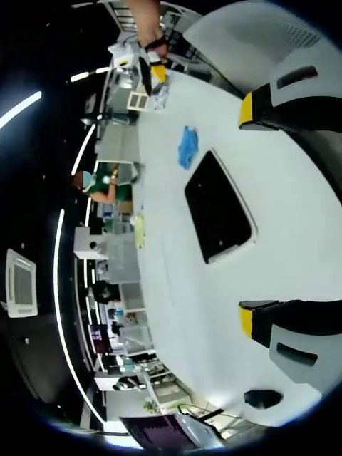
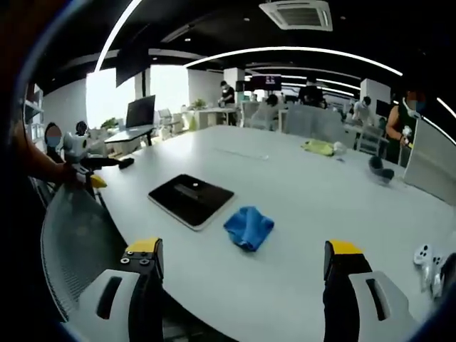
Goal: Wipe the mirror surface with the cleaning cloth until all visible marks leave the cleaned area.
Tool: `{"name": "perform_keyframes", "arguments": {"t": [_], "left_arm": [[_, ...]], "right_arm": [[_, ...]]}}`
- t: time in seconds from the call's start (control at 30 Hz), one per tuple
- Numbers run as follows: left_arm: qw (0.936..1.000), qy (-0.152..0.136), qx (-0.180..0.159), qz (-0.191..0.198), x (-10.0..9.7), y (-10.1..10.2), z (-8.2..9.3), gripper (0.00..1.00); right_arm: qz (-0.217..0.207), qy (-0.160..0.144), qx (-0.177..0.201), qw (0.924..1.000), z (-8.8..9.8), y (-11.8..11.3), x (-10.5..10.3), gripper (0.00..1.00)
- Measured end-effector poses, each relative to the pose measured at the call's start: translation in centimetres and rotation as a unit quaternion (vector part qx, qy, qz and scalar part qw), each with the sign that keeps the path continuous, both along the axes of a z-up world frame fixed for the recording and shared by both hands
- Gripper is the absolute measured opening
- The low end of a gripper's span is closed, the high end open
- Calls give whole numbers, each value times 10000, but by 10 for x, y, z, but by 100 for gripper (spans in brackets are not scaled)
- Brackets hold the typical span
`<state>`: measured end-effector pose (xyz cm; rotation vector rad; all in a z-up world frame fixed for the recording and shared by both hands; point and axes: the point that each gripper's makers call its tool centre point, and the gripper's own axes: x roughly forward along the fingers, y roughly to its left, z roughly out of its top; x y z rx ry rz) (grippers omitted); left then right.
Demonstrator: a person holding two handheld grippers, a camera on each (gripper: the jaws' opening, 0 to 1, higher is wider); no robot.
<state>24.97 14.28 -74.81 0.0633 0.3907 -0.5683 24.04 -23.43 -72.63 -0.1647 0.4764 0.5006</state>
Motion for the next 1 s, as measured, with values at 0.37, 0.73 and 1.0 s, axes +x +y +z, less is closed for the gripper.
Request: {"name": "perform_keyframes", "arguments": {"t": [0.37,0.73,1.0], "left_arm": [[9996,-40,-173,201,5,6,4,100],[9987,221,444,-94,-5,0,-13,99],[9985,85,498,-194,-3,0,-12,100]], "right_arm": [[23,10,-35,10000,0,-2,-4,92],[141,-27,-185,9997,0,4,4,100],[22,-96,-65,9999,6,1,9,100]]}}
